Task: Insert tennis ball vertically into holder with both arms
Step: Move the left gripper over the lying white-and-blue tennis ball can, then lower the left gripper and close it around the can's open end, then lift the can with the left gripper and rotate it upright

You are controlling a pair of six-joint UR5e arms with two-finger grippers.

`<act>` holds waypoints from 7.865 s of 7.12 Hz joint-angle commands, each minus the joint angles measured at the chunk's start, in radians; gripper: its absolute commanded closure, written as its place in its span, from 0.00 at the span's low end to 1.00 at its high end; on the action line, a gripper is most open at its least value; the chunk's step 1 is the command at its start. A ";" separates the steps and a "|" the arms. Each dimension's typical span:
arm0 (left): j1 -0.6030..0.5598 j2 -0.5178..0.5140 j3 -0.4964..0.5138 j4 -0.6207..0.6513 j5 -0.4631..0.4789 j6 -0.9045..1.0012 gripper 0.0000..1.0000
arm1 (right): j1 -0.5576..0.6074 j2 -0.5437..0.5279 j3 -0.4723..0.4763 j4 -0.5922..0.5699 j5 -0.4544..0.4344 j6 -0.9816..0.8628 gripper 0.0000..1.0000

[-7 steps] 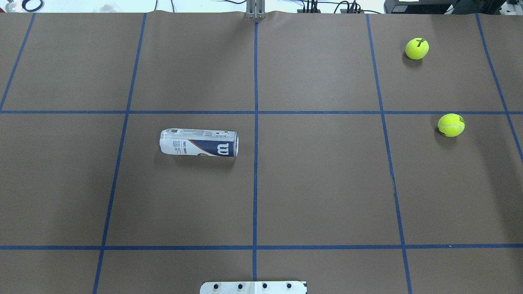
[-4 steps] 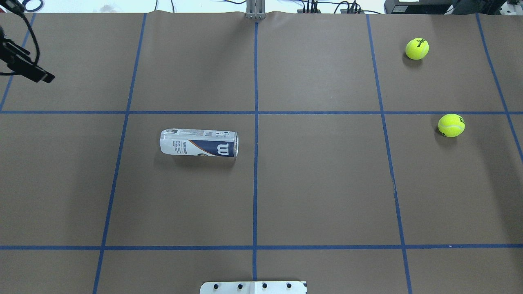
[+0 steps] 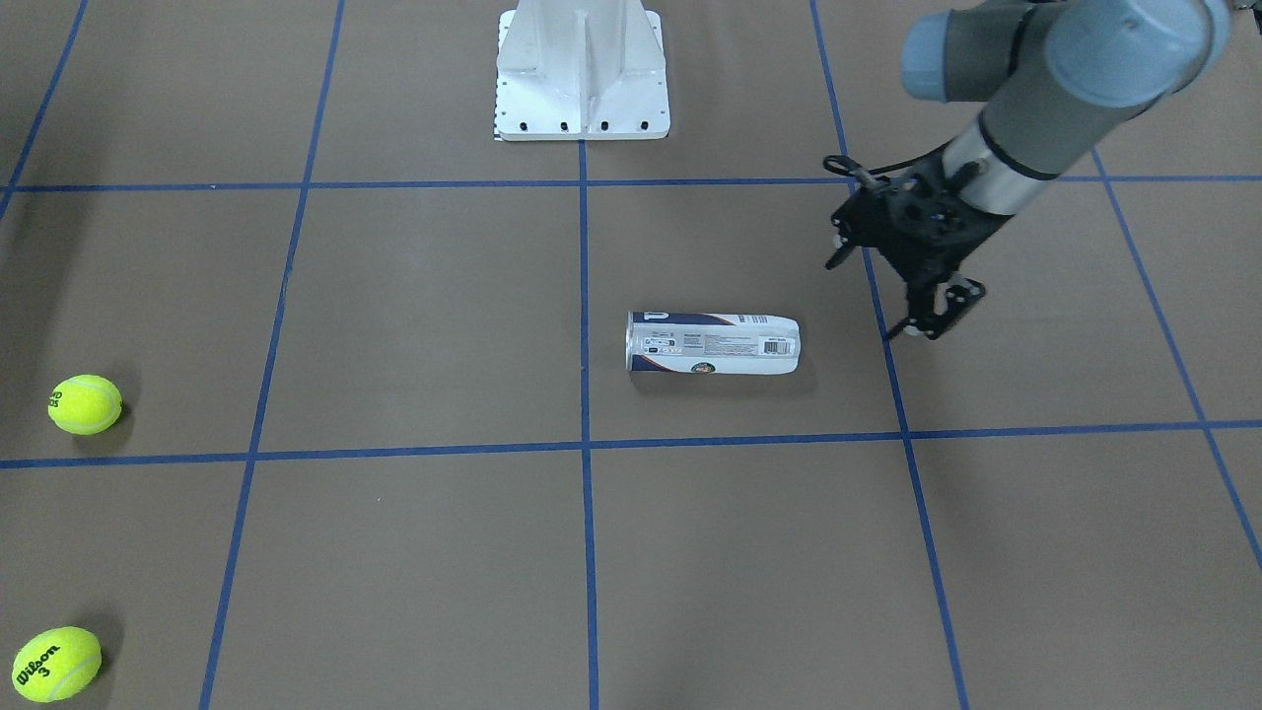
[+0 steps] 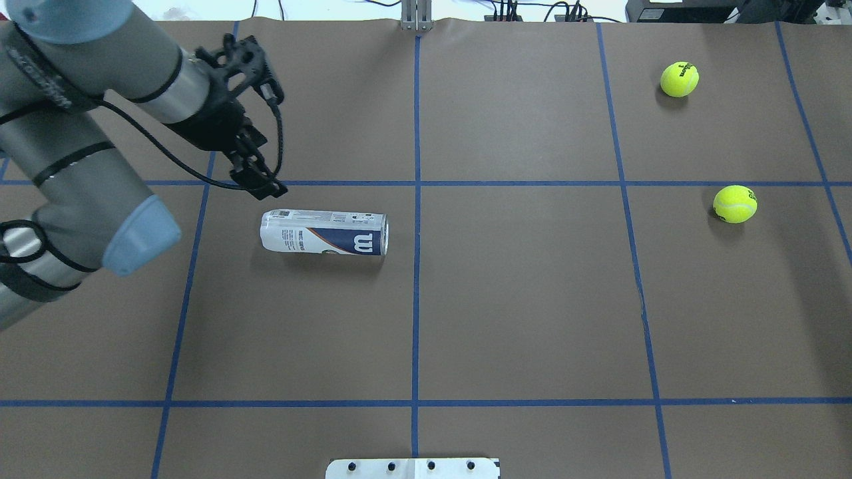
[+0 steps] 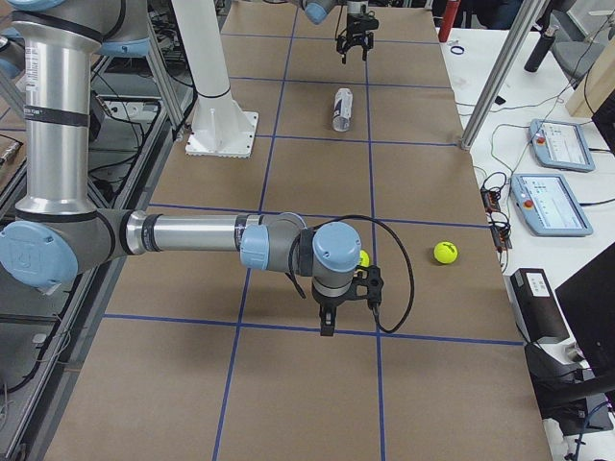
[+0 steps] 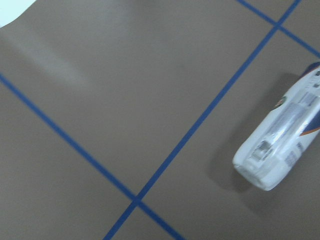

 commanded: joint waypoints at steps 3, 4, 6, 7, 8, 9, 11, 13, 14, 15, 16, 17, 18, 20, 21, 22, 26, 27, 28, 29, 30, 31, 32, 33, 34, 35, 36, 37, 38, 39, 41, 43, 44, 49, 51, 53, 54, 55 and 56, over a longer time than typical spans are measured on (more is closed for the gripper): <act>0.119 -0.205 0.199 0.007 0.111 0.193 0.01 | 0.000 0.000 -0.001 0.000 0.000 0.000 0.01; 0.165 -0.228 0.238 0.007 0.185 0.193 0.01 | 0.000 0.000 -0.005 0.000 0.000 0.000 0.01; 0.190 -0.236 0.269 0.007 0.234 0.229 0.01 | 0.000 0.000 -0.007 0.000 0.000 0.000 0.01; 0.191 -0.238 0.295 0.007 0.236 0.237 0.01 | 0.000 0.000 -0.007 0.000 0.002 0.000 0.01; 0.197 -0.241 0.309 0.007 0.237 0.250 0.01 | 0.000 0.000 -0.008 0.000 0.002 0.000 0.01; 0.209 -0.241 0.313 0.007 0.260 0.277 0.01 | 0.000 0.001 -0.010 0.000 0.002 0.000 0.01; 0.234 -0.241 0.333 0.007 0.294 0.279 0.01 | 0.000 0.001 -0.010 0.000 0.002 0.000 0.01; 0.246 -0.242 0.336 0.006 0.293 0.276 0.01 | 0.000 0.001 -0.013 0.000 0.000 0.000 0.01; 0.259 -0.242 0.338 0.006 0.294 0.276 0.01 | 0.000 0.001 -0.013 0.000 0.002 0.000 0.01; 0.259 -0.241 0.339 0.006 0.294 0.276 0.01 | 0.000 0.001 -0.013 0.000 0.000 0.000 0.01; 0.262 -0.241 0.352 0.006 0.317 0.276 0.01 | 0.000 0.000 -0.013 0.000 0.002 -0.002 0.01; 0.275 -0.241 0.364 0.000 0.349 0.277 0.01 | 0.000 0.000 -0.013 0.000 0.000 -0.002 0.01; 0.276 -0.242 0.372 -0.003 0.349 0.276 0.01 | 0.000 0.000 -0.013 0.000 0.002 -0.002 0.01; 0.286 -0.242 0.372 -0.003 0.351 0.273 0.01 | 0.000 0.000 -0.014 0.000 0.000 -0.002 0.01; 0.288 -0.242 0.372 -0.003 0.351 0.271 0.01 | 0.000 0.001 -0.014 0.000 0.000 -0.002 0.01; 0.291 -0.242 0.372 -0.005 0.351 0.270 0.01 | 0.000 0.000 -0.013 0.000 0.002 -0.002 0.01; 0.292 -0.242 0.385 -0.005 0.354 0.271 0.01 | 0.000 0.001 -0.016 0.000 0.002 -0.002 0.01; 0.294 -0.242 0.390 -0.005 0.354 0.271 0.01 | 0.000 0.000 -0.016 0.000 0.000 -0.002 0.01; 0.297 -0.242 0.401 -0.006 0.354 0.271 0.01 | 0.000 -0.002 -0.016 0.000 0.002 -0.002 0.01; 0.297 -0.244 0.401 -0.008 0.354 0.271 0.01 | 0.000 -0.002 -0.014 0.000 0.000 -0.002 0.01; 0.297 -0.245 0.401 -0.008 0.354 0.270 0.06 | 0.000 -0.002 -0.014 0.000 0.000 -0.002 0.01; 0.297 -0.245 0.401 -0.012 0.354 0.270 0.15 | 0.000 -0.002 -0.016 0.000 0.000 -0.002 0.01; 0.297 -0.245 0.401 -0.012 0.354 0.270 0.26 | 0.000 -0.002 -0.016 0.000 0.000 -0.002 0.01; 0.297 -0.255 0.401 -0.012 0.354 0.270 0.40 | 0.000 0.000 -0.016 0.000 0.000 -0.002 0.01; 0.294 -0.276 0.393 -0.011 0.356 0.268 0.47 | 0.000 0.000 -0.014 0.000 0.000 -0.002 0.01; 0.286 -0.291 0.370 -0.012 0.356 0.265 0.52 | 0.000 0.001 -0.014 0.000 0.000 -0.002 0.01; 0.260 -0.293 0.293 -0.016 0.354 0.235 0.57 | 0.000 0.003 -0.013 0.000 0.000 -0.002 0.01; 0.242 -0.292 0.236 -0.082 0.356 0.133 0.57 | 0.000 0.003 -0.008 0.000 0.000 -0.002 0.01; 0.218 -0.284 0.227 -0.247 0.362 -0.017 0.57 | 0.000 0.004 -0.005 0.000 0.000 -0.002 0.01; 0.214 -0.263 0.227 -0.431 0.468 -0.161 0.57 | 0.000 0.010 -0.007 0.000 0.000 0.000 0.01; 0.216 -0.149 0.229 -0.880 0.608 -0.384 0.57 | 0.000 0.021 -0.007 0.000 0.000 0.000 0.01; 0.220 -0.100 0.234 -1.130 0.732 -0.482 0.59 | 0.000 0.029 -0.005 0.000 0.000 0.000 0.01; 0.226 -0.095 0.250 -1.193 0.766 -0.511 0.65 | 0.000 0.029 -0.005 0.000 0.000 0.000 0.01; 0.306 -0.098 0.581 -1.777 1.015 -0.546 0.64 | 0.000 0.037 -0.005 0.000 0.000 0.000 0.01; 0.332 -0.095 0.592 -1.798 1.034 -0.545 0.64 | 0.000 0.040 -0.004 0.000 0.000 0.000 0.01; 0.343 -0.098 0.614 -1.798 1.034 -0.540 0.64 | 0.000 0.041 -0.005 0.000 0.000 0.000 0.01; 0.343 -0.098 0.622 -1.798 1.034 -0.537 0.63 | 0.000 0.041 -0.005 0.000 0.000 0.000 0.01; 0.343 -0.098 0.631 -1.798 1.034 -0.536 0.63 | 0.000 0.041 -0.007 0.000 0.000 0.000 0.01; 0.346 -0.098 0.637 -1.797 1.034 -0.537 0.61 | 0.000 0.041 -0.007 0.000 0.000 -0.002 0.01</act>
